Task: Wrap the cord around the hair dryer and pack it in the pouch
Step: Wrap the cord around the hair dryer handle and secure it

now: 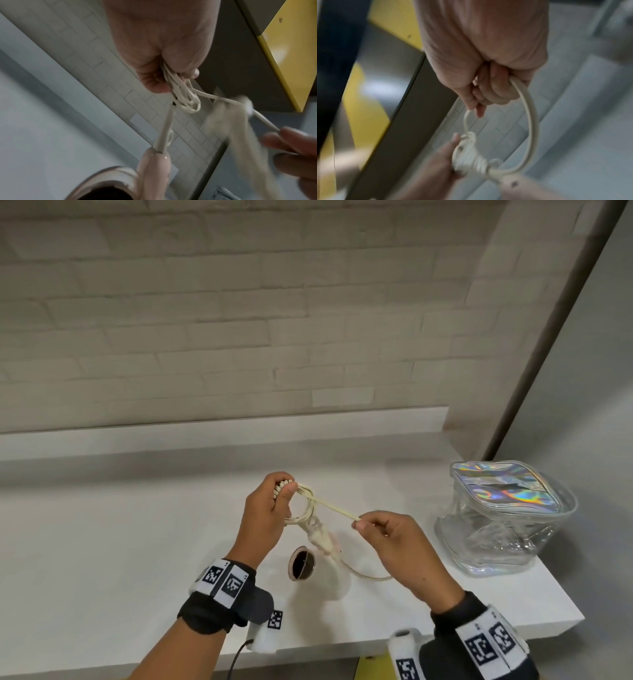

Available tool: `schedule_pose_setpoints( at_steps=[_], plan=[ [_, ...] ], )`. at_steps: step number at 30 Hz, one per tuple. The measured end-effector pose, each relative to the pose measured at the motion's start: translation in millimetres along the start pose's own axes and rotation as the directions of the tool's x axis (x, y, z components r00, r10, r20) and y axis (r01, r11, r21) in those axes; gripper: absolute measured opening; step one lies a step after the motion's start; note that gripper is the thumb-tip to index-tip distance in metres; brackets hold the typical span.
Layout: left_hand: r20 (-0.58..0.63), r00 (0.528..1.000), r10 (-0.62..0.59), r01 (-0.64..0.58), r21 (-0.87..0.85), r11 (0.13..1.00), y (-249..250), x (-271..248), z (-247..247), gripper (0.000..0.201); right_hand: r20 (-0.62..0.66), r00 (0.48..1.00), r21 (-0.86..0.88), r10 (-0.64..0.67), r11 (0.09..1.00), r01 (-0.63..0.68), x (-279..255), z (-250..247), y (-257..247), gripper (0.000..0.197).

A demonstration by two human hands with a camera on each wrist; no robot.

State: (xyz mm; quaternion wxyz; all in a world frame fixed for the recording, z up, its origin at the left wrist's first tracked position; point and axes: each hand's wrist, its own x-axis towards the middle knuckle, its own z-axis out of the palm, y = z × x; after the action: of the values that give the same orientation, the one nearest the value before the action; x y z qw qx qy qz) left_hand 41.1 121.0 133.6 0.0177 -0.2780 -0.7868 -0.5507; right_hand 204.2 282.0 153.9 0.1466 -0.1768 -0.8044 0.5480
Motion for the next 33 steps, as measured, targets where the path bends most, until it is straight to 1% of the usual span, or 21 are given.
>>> schedule_pose_setpoints(
  at_steps=[1,2,4,5,7,9,11,12,13,14,15,17,18,20,22,23,24,26,29,31,33],
  plan=[
    [0.001,1.0,0.002,-0.002,0.007,1.0,2,-1,0,0.009,-0.049,0.995,-0.126,-0.084,0.989,0.078,1,0,3,0.006],
    [-0.003,1.0,0.015,-0.015,0.033,0.999,3,-2,1,0.009,-0.061,0.983,-0.238,-0.171,0.959,0.152,2,0,6,0.006],
    [-0.013,0.998,0.061,-0.059,0.121,0.991,5,-3,3,0.011,0.002,0.934,-0.383,-0.357,0.862,0.331,3,6,10,0.01],
    [-0.012,0.995,0.095,-0.091,0.186,0.978,6,-5,5,0.014,0.031,0.911,-0.421,-0.412,0.821,0.386,3,10,8,0.011],
    [-0.009,0.988,0.157,-0.145,0.329,0.933,8,-8,9,0.02,0.048,0.871,-0.473,-0.489,0.757,0.451,5,18,3,0.016],
    [-0.021,0.982,0.188,-0.163,0.405,0.899,11,-10,11,0.02,0.051,0.799,-0.557,-0.599,0.647,0.521,7,20,-6,0.017],
    [-0.003,0.972,0.234,-0.21,0.43,0.878,13,-14,10,0.021,0.035,0.726,-0.618,-0.687,0.556,0.556,14,16,-18,0.015],
    [0.029,0.964,0.264,-0.25,0.434,0.866,14,-15,9,0.024,0.003,0.694,-0.637,-0.72,0.533,0.556,19,12,-24,0.015],
    [0.069,0.954,0.291,-0.292,0.428,0.855,15,-17,9,0.029,-0.039,0.673,-0.641,-0.739,0.535,0.55,25,7,-30,0.015],
    [0.111,0.946,0.305,-0.323,0.411,0.853,17,-20,9,0.033,-0.08,0.666,-0.628,-0.741,0.557,0.544,31,4,-35,0.013],
    [0.148,0.941,0.305,-0.339,0.389,0.857,18,-22,9,0.035,-0.11,0.673,-0.601,-0.731,0.588,0.541,38,1,-39,0.01],
    [0.186,0.938,0.294,-0.343,0.349,0.872,21,-27,11,0.033,-0.129,0.72,-0.552,-0.682,0.652,0.519,50,0,-45,0.006],
    [0.18,0.941,0.288,-0.334,0.341,0.879,22,-28,12,0.03,-0.127,0.761,-0.535,-0.636,0.69,0.487,56,2,-45,0.006],
    [0.143,0.952,0.27,-0.304,0.336,0.891,21,-29,14,0.026,-0.111,0.865,-0.524,-0.49,0.768,0.368,66,7,-42,0.009],
    [0.116,0.959,0.258,-0.282,0.314,0.907,19,-32,15,0.027,-0.026,0.946,-0.507,-0.324,0.82,0.266,73,12,-33,0.012],
    [0.108,0.96,0.258,-0.278,0.296,0.914,18,-33,16,0.029,0.053,0.965,-0.448,-0.256,0.858,0.252,75,15,-28,0.013],
    [0.1,0.962,0.255,-0.274,0.277,0.921,17,-36,17,0.03,0.145,0.968,-0.364,-0.204,0.899,0.244,75,17,-22,0.014],
    [0.07,0.967,0.244,-0.254,0.245,0.936,16,-39,19,0.029,0.306,0.94,-0.241,-0.151,0.943,0.23,70,24,-12,0.017],
    [-0.024,0.974,0.223,-0.213,0.213,0.953,13,-39,19,0.024,0.421,0.899,-0.123,-0.119,0.975,0.186,58,33,-3,0.02],
    [-0.078,0.976,0.204,-0.184,0.209,0.961,10,-38,18,0.024,0.468,0.881,0.029,-0.066,0.998,0.059,52,35,-1,0.021],
    [-0.096,0.979,0.179,-0.158,0.198,0.967,9,-36,17,0.026,0.481,0.876,0.248,-0.023,0.962,-0.111,44,36,0,0.024]
  ],
)
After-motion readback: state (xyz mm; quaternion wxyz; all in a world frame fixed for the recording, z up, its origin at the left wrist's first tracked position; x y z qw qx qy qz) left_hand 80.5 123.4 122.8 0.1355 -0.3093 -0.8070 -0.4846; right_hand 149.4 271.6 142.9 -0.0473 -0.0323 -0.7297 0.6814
